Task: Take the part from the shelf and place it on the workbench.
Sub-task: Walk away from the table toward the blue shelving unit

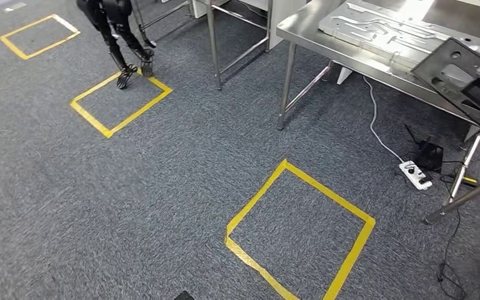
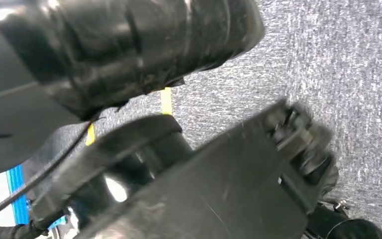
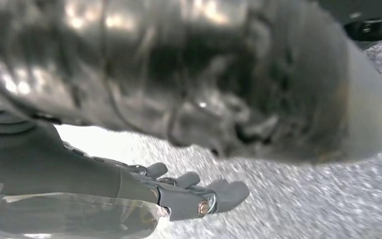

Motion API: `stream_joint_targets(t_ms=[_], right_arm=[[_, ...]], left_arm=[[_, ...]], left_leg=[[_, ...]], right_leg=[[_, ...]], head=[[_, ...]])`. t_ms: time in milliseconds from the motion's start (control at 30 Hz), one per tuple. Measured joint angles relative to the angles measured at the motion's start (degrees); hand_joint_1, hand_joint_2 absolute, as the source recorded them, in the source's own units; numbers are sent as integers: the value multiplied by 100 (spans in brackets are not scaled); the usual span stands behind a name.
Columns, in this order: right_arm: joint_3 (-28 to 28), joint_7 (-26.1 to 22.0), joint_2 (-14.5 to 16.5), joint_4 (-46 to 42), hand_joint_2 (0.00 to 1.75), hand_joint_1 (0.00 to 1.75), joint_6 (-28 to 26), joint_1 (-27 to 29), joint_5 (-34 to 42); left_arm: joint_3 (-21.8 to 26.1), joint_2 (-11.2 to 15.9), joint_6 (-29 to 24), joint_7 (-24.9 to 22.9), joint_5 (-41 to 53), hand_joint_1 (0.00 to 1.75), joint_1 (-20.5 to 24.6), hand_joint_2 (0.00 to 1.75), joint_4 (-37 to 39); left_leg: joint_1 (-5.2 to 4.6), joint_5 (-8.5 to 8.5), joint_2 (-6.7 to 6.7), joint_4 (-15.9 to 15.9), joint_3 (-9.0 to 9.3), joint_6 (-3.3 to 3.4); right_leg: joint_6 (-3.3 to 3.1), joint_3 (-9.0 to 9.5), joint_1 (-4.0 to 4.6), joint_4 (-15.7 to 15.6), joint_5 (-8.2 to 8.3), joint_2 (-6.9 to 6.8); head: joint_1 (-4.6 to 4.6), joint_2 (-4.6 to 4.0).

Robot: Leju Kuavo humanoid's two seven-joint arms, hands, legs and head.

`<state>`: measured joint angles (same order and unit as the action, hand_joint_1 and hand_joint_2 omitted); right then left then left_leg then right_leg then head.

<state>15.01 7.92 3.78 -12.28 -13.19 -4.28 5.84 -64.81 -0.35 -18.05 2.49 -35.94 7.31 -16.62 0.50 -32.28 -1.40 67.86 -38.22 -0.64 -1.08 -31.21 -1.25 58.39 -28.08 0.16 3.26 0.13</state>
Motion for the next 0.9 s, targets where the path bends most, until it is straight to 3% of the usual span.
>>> stream_joint_targets(t_ms=[67, 100, 133, 200, 267, 300, 367, 433, 500, 567, 600, 633, 667, 733, 800, 867, 900], right_arm=[[1, -37, 14, 1, 0, 0, -33, 1, 25], [2, -48, 17, 2, 0, 0, -35, 1, 41], [2, -54, 22, 2, 0, 0, -26, 0, 52], [4, -58, 42, 2, 0, 0, 30, -6, 28], [40, -58, 58, 2, 0, 0, 191, -19, -149], [90, -52, 61, 2, 0, 0, 314, -27, -314], [314, -12, 61, -2, 0, 0, 640, -57, -802], [574, 44, 61, -7, 0, 0, 849, -79, -1174], [712, 85, 61, -9, 0, 0, 888, -81, -1289], [784, 126, 61, -9, 0, 0, 917, -79, -1320], [830, 147, 61, -9, 0, 0, 942, -78, -1339], [887, 165, 60, -8, 0, 0, 973, -74, -1365], [944, 179, 58, -8, 0, 0, 1000, -70, -1393], [1057, 184, 55, -7, 0, 0, 1051, -69, -1443], [1185, 182, 65, -8, 0, 0, 1100, -81, -1484], [1330, 177, 85, -9, 0, 0, 1140, -93, -1511], [1402, 174, 92, -10, 0, 0, 1161, -97, -1516]], left_arm=[[-37, 4, -28, -20, 64, 0, 4, 0, -2], [-52, 3, -65, -42, 84, 0, 0, 0, -3], [-67, 2, -110, -68, 93, 0, -3, 0, -3], [-91, 0, -204, -113, 82, 0, -2, 0, -4], [-102, -24, -301, -149, -56, 0, 20, 0, -2], [-103, -49, -355, -172, -181, 0, 38, 0, 1], [-90, -174, -531, -231, -551, 0, 98, 0, 26], [-59, -351, -706, -365, -787, 0, 222, 0, 56], [-40, -509, -803, -609, -828, 0, 440, 0, 66], [-37, -608, -847, -835, -808, 0, 678, 0, 64], [-34, -635, -859, -920, -782, 0, 768, 0, 64], [-31, -655, -864, -986, -746, 0, 831, 0, 64], [-29, -670, -863, -1038, -704, 0, 871, 0, 64], [-28, -705, -827, -1093, -628, 0, 922, 0, 64], [-28, -739, -773, -1132, -570, 0, 985, 0, 66], [-28, -756, -719, -1165, -538, 0, 1060, 0, 66], [-28, -762, -691, -1182, -524, 0, 1090, 0, 67]], left_leg=[[13, -184, 73, 542, -261, -15], [14, -126, 89, 548, -259, -10], [12, 17, 111, 348, -150, 4], [-25, 351, 313, -436, 278, 68], [-84, 481, 494, -942, 544, 139], [-109, 471, 504, -994, 555, 158], [-99, 523, 366, -1034, 546, 212], [-67, 589, 227, -1114, 568, 272], [-53, 633, 95, -1148, 562, 315], [-53, 651, -52, -1141, 531, 334], [-52, 656, -125, -1132, 525, 335], [-49, 656, -200, -1118, 522, 328], [-44, 651, -273, -1096, 520, 316], [-43, 622, -406, -1019, 493, 267], [-40, 611, -510, -958, 435, 198], [-24, 634, -604, -960, 385, 136], [-20, 629, -590, -945, 367, 114]], right_leg=[[-16, -4, 21, 7, -8, -167], [-17, -4, 30, 11, -15, -251], [-15, 0, 38, 14, -21, -328], [4, 20, 63, 17, -39, -464], [47, 36, 89, 15, -54, -565], [73, 39, 95, 13, -58, -607], [142, 54, 83, 12, -65, -660], [205, -14, 65, 190, -203, -410], [227, -305, 59, 792, -549, -94], [227, -661, 63, 1489, -819, -27], [227, -737, 61, 1624, -809, -21], [225, -717, 55, 1559, -696, -18], [225, -587, 42, 1279, -496, -1], [219, -244, 6, 526, -150, 172], [187, -84, -7, 141, -50, 322], [119, -80, 9, 126, -50, 264], [78, -70, 12, 115, -39, 204]], head=[[2, 0], [2, 0], [2, 0], [2, 0], [-2, 0], [-3, 0], [-2, 0], [-9, 0], [-22, 0], [-28, 0], [-28, 0], [-27, 0], [-27, 0], [-27, 0], [-24, 0], [-22, 0], [-23, 0]])
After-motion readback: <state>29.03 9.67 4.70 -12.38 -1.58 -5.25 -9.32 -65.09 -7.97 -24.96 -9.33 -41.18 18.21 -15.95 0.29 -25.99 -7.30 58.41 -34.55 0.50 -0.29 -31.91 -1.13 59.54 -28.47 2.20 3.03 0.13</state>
